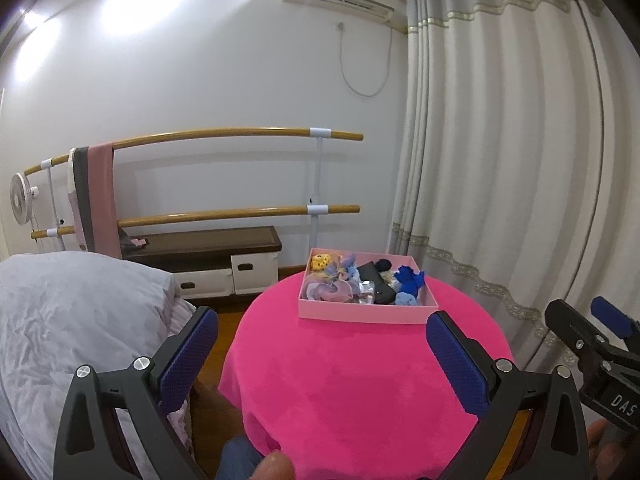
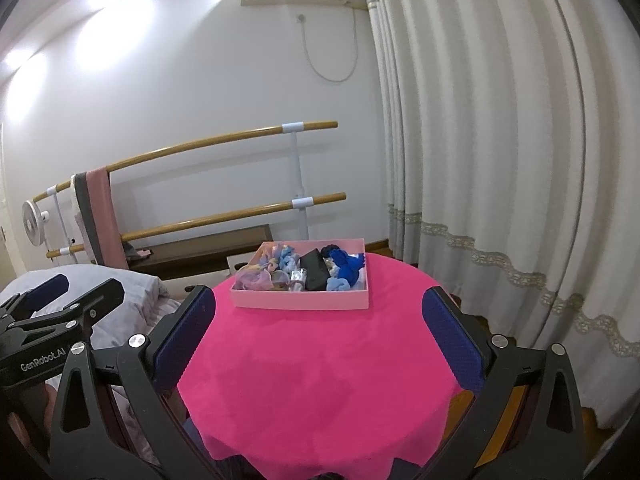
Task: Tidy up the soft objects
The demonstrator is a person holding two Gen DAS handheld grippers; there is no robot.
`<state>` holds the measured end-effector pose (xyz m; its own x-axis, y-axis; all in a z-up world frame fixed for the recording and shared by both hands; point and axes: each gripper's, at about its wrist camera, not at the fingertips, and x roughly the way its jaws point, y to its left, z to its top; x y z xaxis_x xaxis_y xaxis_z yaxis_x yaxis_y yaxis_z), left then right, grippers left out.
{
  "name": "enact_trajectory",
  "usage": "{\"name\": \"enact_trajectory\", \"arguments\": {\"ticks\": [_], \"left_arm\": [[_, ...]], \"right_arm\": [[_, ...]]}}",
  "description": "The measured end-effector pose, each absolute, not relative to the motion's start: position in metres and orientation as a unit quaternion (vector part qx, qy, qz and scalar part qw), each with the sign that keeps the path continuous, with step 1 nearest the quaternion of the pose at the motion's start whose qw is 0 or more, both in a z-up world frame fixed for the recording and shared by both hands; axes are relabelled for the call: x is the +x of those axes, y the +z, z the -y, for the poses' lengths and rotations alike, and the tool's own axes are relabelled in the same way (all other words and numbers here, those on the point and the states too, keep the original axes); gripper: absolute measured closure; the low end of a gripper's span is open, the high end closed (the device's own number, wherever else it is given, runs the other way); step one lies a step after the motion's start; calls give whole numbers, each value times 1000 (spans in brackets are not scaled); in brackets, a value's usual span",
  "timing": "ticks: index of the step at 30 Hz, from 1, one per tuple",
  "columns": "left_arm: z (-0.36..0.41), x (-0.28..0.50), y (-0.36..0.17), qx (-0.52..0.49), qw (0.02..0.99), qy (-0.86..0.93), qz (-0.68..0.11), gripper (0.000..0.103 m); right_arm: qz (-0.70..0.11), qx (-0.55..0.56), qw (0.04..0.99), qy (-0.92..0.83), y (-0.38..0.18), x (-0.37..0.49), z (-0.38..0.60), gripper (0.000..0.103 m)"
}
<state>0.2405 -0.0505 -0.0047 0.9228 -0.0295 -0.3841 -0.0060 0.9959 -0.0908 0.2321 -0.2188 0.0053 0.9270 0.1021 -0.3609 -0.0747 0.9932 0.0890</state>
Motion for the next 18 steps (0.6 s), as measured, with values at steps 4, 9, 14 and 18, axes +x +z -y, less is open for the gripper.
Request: {"name": "enact_trajectory", "arguments": {"ticks": [4,9,14,18], "left_arm": [[58,240,-2,-24,982,13,-185,0],[65,239,-5,-19,983,5,-184,0],[68,239,-7,-19,983,9,-183,0],[65,235,-7,-23,983,12,-184,0]], "right_arm": [[-186,34,981,47,6,231,216,0],[-183,33,981,47,7,231,216,0],[-181,33,982,46,8,230,215,0],[-182,32,982,47,8,231,214,0]]}}
